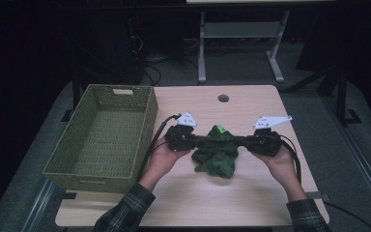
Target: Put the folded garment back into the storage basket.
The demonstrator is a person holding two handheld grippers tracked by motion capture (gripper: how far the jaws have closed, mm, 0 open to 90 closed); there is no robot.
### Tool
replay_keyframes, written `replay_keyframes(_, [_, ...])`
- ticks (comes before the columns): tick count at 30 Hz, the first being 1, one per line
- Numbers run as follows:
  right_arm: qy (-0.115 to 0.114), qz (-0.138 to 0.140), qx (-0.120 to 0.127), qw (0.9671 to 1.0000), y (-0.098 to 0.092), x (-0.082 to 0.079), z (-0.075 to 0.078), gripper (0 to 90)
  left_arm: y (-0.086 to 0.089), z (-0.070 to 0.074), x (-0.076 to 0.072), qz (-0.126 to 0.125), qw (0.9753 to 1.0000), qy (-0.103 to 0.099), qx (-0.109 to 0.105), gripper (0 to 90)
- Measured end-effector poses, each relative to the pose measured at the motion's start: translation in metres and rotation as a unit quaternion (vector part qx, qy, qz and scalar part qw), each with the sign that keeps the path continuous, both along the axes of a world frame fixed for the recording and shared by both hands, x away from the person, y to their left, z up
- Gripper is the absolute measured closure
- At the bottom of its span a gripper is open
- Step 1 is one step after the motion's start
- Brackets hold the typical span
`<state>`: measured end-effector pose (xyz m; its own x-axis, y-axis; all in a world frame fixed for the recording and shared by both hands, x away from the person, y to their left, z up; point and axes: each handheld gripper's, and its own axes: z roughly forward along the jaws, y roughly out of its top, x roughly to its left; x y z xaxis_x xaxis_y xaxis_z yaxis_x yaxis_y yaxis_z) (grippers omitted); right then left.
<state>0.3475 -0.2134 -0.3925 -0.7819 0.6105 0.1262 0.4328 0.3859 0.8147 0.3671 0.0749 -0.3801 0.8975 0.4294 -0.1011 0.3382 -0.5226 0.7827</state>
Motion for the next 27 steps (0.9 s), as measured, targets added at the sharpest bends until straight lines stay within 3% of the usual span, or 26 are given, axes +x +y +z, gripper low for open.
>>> replay_keyframes(4, [-0.001,0.006,0.000,1.0000,0.002,-0.009,-0.006,87.3,0.004,-0.010,-0.010,-0.011,0.9999,0.006,-0.002,86.8])
replay_keyframes(10, [0.004,0.019,-0.020,0.9996,0.007,-0.027,-0.016,86.8,0.006,-0.020,-0.023,-0.024,0.9996,0.011,0.006,86.8])
replay_keyframes(13, [0.000,0.018,-0.012,0.9998,0.006,-0.033,-0.018,86.8,0.007,-0.026,-0.031,-0.032,0.9993,0.009,0.015,86.8])
replay_keyframes(17, [0.003,0.023,-0.015,0.9996,0.005,-0.043,-0.023,86.7,0.007,-0.036,-0.038,-0.040,0.9988,0.021,0.019,86.5])
replay_keyframes(24, [0.029,0.029,-0.038,0.9984,0.007,-0.052,-0.044,85.8,0.002,-0.053,-0.042,-0.052,0.9974,0.036,0.035,86.0])
replay_keyframes(27, [0.037,0.031,-0.038,0.9981,0.008,-0.052,-0.053,85.8,-0.003,-0.061,-0.043,-0.057,0.9965,0.041,0.045,85.9])
